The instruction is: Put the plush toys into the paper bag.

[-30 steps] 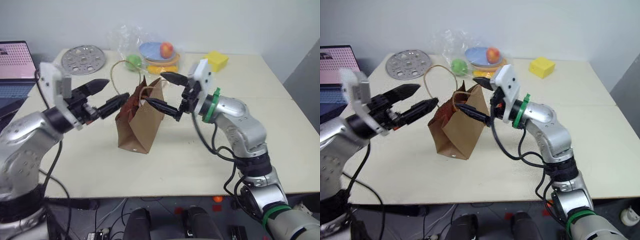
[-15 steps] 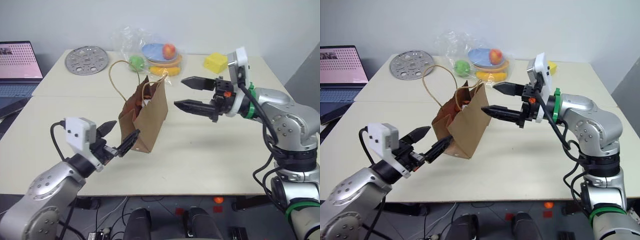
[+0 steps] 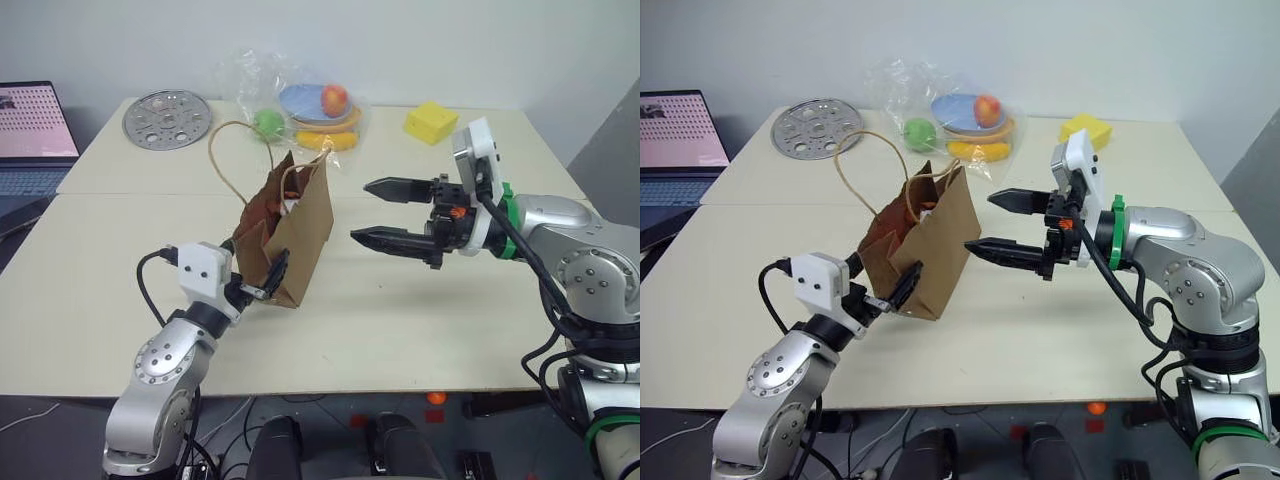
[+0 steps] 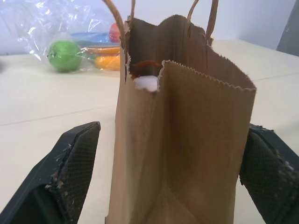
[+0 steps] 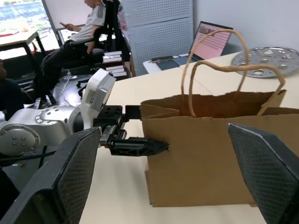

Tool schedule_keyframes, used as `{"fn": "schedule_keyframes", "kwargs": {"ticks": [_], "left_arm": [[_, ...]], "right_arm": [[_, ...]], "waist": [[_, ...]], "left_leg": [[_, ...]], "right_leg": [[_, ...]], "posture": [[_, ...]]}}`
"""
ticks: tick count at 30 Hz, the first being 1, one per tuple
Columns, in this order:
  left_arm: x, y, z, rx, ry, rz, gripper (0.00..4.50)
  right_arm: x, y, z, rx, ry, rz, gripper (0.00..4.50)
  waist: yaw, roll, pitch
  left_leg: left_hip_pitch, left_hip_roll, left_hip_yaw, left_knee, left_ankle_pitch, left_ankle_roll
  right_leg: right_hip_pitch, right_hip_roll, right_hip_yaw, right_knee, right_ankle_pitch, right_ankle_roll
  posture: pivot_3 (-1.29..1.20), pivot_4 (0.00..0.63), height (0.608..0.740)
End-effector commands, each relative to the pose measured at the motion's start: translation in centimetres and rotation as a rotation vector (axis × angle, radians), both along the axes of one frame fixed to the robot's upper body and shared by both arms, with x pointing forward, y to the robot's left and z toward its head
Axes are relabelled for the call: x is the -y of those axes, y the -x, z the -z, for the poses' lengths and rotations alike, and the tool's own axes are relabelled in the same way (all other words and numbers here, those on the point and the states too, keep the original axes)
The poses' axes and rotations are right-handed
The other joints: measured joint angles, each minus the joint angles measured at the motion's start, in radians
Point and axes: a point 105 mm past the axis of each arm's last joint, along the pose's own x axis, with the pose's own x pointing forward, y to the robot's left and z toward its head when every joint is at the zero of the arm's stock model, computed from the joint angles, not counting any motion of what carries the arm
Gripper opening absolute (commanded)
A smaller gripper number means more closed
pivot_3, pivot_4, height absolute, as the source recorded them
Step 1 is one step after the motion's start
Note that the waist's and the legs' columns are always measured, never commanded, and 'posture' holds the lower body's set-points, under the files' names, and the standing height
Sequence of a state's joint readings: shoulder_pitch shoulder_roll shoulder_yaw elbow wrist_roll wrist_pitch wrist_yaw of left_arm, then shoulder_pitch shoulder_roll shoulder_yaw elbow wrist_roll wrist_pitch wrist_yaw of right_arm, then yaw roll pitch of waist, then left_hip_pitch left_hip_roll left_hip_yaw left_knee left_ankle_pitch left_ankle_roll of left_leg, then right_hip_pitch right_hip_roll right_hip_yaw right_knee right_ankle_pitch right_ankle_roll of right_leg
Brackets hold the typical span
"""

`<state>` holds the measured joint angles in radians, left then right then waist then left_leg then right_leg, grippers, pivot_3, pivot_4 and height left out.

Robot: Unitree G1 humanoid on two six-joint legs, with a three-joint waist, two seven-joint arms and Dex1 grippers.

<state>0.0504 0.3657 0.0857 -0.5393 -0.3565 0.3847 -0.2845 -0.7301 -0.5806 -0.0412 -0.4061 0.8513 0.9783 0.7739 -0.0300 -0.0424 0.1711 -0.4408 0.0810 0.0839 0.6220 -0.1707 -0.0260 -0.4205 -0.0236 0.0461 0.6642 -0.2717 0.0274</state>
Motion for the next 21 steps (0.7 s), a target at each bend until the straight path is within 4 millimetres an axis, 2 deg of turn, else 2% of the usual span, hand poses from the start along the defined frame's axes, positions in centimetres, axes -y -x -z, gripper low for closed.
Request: {"fn": "schedule_keyframes", "kwargs": {"ticks": [1,3,6,8,12,18,19,21], "left_arm": [[0.2,0.1,0.5,0.019,-0.004,0.006,4.49],[0.1,-0.2,0.5,0.029,0.002,-0.001,4.49],[0.0,-0.5,0.9,0.032,-0.001,-0.01,3.91],[0.1,-0.5,1.0,0.033,0.003,-0.003,3.22],[0.4,-0.4,1.1,0.034,0.004,0.009,2.15],[0.0,-0.5,1.2,0.033,0.002,-0.003,0.19],[-0.1,-0.6,1.0,0.039,-0.003,0.002,0.02],[-0.4,-1.2,0.2,0.059,-0.011,0.012,0.02]], "right_arm": [[0.3,0.6,-1.2,0.055,-0.018,0.011,4.5],[0.5,0.6,-1.1,0.06,-0.014,0.023,4.5],[0.5,0.5,-1.0,0.064,-0.012,0.036,4.5],[0.5,0.6,-1.0,0.063,-0.013,0.035,4.5],[0.6,0.6,-1.0,0.067,-0.009,0.042,4.5],[0.9,0.2,-1.0,0.071,-0.004,0.07,4.5],[1.1,0.1,-0.8,0.072,0.003,0.082,4.5],[1.7,-0.3,-0.4,0.083,0.038,0.115,4.5]], "waist": [[0.0,0.0,0.0],[0.001,0.0,0.0],[0.001,0.0,0.0],[0.001,0.0,0.0],[0.001,0.0,0.0],[0.001,0.0,0.0],[0.001,0.0,0.0],[0.003,0.0,0.0]], "left_leg": [[-0.001,0.0,0.0,0.0,0.0,0.0],[-0.003,0.0,0.0,0.0,-0.001,0.001],[-0.005,0.0,0.0,0.0,-0.001,0.001],[-0.005,0.0,0.0,0.001,-0.001,0.001],[-0.005,0.0,0.0,0.001,-0.001,0.001],[-0.005,0.0,0.0,0.001,-0.001,0.001],[-0.005,0.0,0.0,0.001,-0.001,0.001],[-0.005,0.0,0.0,0.001,-0.001,0.001]], "right_leg": [[0.0,0.0,0.0,-0.001,0.0,0.0],[-0.001,0.0,-0.002,-0.002,0.0,0.0],[-0.002,0.0,-0.003,-0.002,0.0,0.0],[-0.002,0.0,-0.003,-0.002,0.0,0.001],[-0.002,0.001,-0.003,-0.002,0.0,0.001],[-0.001,0.001,-0.003,-0.002,0.001,0.001],[-0.001,0.001,-0.003,-0.002,0.001,0.001],[-0.001,0.001,-0.003,-0.002,0.001,0.001]], "posture": [[0.0,0.15,0.74],[0.0,0.15,0.74],[0.0,0.15,0.74],[0.0,0.15,0.74],[0.0,0.15,0.74],[0.0,0.15,0.74],[0.0,0.15,0.74],[0.0,0.15,0.74]]}}
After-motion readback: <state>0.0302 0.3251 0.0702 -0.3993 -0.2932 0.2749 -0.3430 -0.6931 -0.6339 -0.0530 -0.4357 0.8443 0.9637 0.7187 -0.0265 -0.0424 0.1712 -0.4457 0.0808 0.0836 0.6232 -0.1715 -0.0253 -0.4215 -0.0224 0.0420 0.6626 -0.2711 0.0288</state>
